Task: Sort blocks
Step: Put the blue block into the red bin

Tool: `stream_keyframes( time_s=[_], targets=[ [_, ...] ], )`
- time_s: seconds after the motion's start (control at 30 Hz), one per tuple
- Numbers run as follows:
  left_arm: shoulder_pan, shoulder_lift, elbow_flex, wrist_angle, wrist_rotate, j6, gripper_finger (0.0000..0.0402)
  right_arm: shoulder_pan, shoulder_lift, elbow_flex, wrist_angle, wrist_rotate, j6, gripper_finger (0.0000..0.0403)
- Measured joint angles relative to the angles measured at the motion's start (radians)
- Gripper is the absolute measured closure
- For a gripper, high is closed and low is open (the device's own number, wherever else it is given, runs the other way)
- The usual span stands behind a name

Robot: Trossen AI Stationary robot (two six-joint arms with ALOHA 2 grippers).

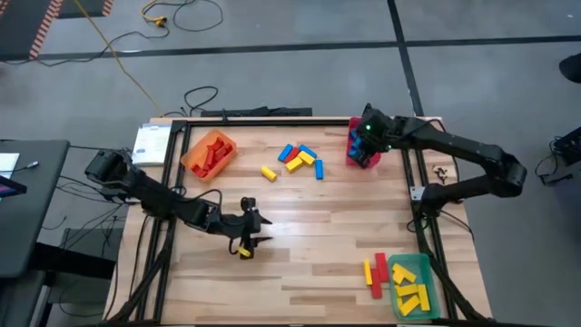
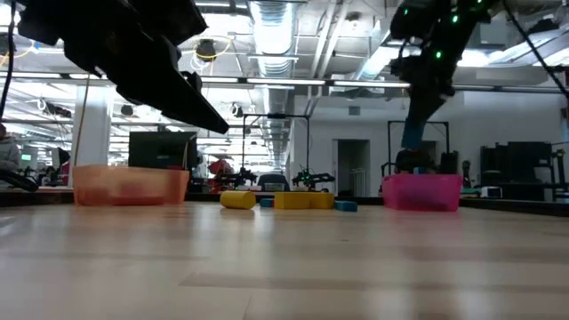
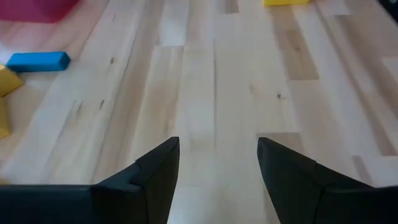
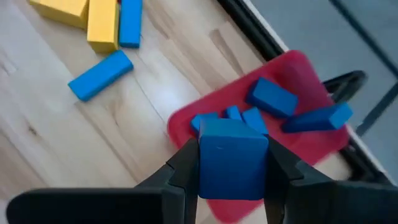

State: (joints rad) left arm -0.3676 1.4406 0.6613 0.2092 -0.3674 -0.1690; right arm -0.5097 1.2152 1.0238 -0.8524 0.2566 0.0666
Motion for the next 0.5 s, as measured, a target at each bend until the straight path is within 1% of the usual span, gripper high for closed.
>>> stream_keyframes(
  time_s=[0.13,0.27,0.33,0.5],
  targets=[
    [-0.022,0.000,0.000,0.004,0.000,-0.008,0.0189,-0.070,0.036,-0.037,0.030,-0.077,-0.015,0.0280],
    [-0.027,0.000,0.000,0.000,-0.010,-0.009,0.0189,-0.115,0.109,-0.041,0.015,-0.104,-0.022,0.0280],
    [-0.026,0.000,0.000,-0.013,-0.053,-0.013,0.0189,-0.128,0.150,-0.041,0.018,-0.105,-0.037,0.0280],
    [-0.009,0.000,0.001,-0.059,-0.252,-0.016,0.0189,-0.159,0.234,-0.040,0.018,-0.120,-0.064,0.0279]
  ],
)
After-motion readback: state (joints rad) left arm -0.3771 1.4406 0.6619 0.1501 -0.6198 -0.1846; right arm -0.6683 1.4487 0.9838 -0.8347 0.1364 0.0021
